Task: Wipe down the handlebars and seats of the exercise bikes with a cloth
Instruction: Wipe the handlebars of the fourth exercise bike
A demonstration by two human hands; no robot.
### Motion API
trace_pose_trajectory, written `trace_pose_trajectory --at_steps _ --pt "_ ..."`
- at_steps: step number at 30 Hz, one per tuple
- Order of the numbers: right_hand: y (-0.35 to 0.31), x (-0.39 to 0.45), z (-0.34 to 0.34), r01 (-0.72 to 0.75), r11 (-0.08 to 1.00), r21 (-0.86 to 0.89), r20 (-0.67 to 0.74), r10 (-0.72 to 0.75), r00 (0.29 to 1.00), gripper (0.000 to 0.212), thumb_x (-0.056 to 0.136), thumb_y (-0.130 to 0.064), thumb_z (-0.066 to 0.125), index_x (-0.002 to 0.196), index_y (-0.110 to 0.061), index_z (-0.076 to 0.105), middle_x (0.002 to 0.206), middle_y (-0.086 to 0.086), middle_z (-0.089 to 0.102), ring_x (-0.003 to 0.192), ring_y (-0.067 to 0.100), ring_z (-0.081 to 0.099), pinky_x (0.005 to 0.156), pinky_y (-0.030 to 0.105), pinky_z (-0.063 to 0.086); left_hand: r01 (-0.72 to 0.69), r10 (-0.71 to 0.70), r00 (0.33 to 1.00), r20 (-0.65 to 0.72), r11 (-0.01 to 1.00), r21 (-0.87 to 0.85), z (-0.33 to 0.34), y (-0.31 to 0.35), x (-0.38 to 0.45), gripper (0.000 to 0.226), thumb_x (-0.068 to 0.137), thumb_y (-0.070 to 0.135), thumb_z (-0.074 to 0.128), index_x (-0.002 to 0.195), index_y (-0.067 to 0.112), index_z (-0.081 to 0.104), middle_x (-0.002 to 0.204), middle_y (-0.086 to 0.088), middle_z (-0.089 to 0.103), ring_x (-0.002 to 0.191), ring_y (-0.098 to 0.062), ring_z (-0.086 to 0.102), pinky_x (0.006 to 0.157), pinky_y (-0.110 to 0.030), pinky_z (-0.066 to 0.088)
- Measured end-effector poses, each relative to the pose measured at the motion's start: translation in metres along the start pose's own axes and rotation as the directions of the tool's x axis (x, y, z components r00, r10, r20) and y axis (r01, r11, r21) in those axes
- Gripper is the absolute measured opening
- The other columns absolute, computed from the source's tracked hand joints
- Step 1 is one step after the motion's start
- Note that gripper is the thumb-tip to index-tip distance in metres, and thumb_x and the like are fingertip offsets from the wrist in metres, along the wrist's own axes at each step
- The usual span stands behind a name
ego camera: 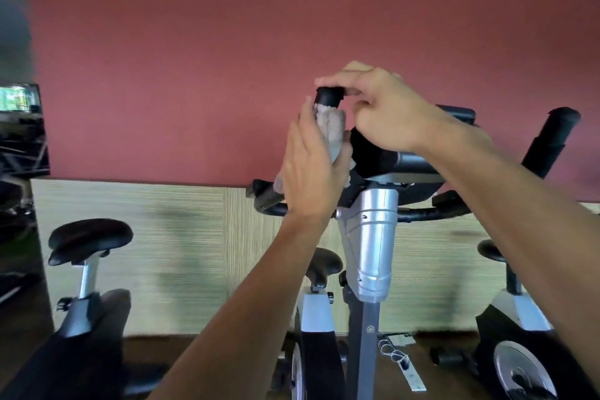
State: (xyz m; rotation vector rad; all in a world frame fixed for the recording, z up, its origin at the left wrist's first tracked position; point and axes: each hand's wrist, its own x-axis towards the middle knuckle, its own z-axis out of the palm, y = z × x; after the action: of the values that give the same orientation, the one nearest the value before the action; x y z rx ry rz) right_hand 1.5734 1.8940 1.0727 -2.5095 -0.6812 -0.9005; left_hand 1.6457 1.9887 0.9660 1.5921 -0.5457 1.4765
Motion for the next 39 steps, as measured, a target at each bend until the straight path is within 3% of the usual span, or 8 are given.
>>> trace_pose_trajectory --at_steps 7,11,15,21,26,30,36,39 --pt "0.001 -0.001 0.0 0.062 0.998 0.012 -0.04 -0.061 0.997 0.064 0.077 -0.008 0.04 0.138 -0.012 0.061 0.117 0.001 0.057 0.117 0.018 0.057 0.101 0.012 0.04 -0.085 0.087 0.995 -0.047 0.995 0.048 0.007 -0.006 0.002 0.076 0.092 0.032 0.069 0.152 0.003 0.035 0.143 -0.015 0.055 0.131 -0.026 0.053 0.099 -0.034 0.05" --pt "0.002 -0.003 0.003 0.066 0.998 -0.026 -0.038 -0.066 0.997 0.067 0.077 0.003 0.041 0.138 -0.015 0.061 0.125 0.003 0.057 0.126 0.027 0.053 0.112 0.035 0.039 -0.091 0.098 0.994 -0.049 0.987 0.132 0.012 -0.03 -0.028 0.083 0.089 0.025 0.077 0.153 0.005 0.029 0.149 -0.022 0.049 0.135 -0.029 0.047 0.102 -0.04 0.053" --pt "0.0 -0.001 0.005 0.094 0.994 -0.05 -0.078 -0.098 0.992 0.059 0.083 0.012 0.044 0.135 -0.009 0.061 0.121 0.005 0.055 0.121 0.027 0.055 0.106 0.036 0.043 -0.048 0.054 0.995 -0.082 0.996 0.07 0.014 -0.022 -0.021 0.082 0.089 0.025 0.076 0.153 0.003 0.029 0.145 -0.02 0.053 0.131 -0.031 0.055 0.098 -0.047 0.056" --pt "0.007 0.0 0.003 0.133 0.987 -0.09 -0.079 -0.14 0.987 0.067 0.079 0.014 0.042 0.139 -0.008 0.059 0.111 -0.002 0.054 0.11 0.016 0.053 0.088 0.005 0.036 -0.014 0.024 0.99 -0.142 0.998 0.066 0.017 0.01 0.018 0.081 0.083 0.028 0.075 0.15 -0.001 0.04 0.135 -0.015 0.062 0.121 -0.03 0.063 0.085 -0.038 0.056" --pt "0.005 -0.004 0.005 0.137 0.981 -0.137 -0.077 -0.149 0.986 0.069 0.078 0.016 0.044 0.142 -0.007 0.057 0.125 0.007 0.056 0.116 0.029 0.056 0.103 0.034 0.042 -0.125 0.138 0.987 -0.078 0.981 0.149 0.016 -0.03 -0.023 0.088 0.085 0.026 0.079 0.153 0.002 0.027 0.152 -0.023 0.047 0.138 -0.029 0.049 0.102 -0.039 0.053" --pt "0.001 0.001 0.009 0.129 0.982 -0.141 -0.116 -0.146 0.983 0.063 0.078 0.015 0.044 0.135 -0.004 0.061 0.123 0.011 0.056 0.118 0.031 0.055 0.105 0.036 0.041 -0.022 0.024 0.999 -0.048 0.999 0.046 0.012 -0.035 -0.032 0.095 0.082 0.019 0.083 0.155 0.003 0.024 0.154 -0.019 0.046 0.139 -0.021 0.04 0.1 -0.045 0.055" --pt "0.004 -0.003 0.012 0.124 0.99 -0.075 -0.15 -0.134 0.98 0.061 0.082 0.015 0.043 0.138 -0.006 0.06 0.116 0.003 0.054 0.115 0.018 0.053 0.1 0.02 0.041 -0.062 0.065 0.996 -0.058 0.997 0.042 0.011 -0.006 0.009 0.09 0.089 0.032 0.075 0.158 0.001 0.027 0.157 -0.014 0.045 0.141 -0.023 0.048 0.099 -0.026 0.048" --pt "0.002 -0.006 0.011 0.098 0.993 -0.064 -0.124 -0.105 0.987 0.062 0.083 0.012 0.042 0.139 -0.009 0.059 0.124 0.004 0.055 0.117 0.023 0.055 0.105 0.029 0.041 -0.05 0.055 0.994 -0.09 0.997 0.057 0.014 -0.018 -0.005 0.083 0.09 0.035 0.071 0.155 0.001 0.031 0.153 -0.012 0.051 0.137 -0.021 0.051 0.096 -0.028 0.051"
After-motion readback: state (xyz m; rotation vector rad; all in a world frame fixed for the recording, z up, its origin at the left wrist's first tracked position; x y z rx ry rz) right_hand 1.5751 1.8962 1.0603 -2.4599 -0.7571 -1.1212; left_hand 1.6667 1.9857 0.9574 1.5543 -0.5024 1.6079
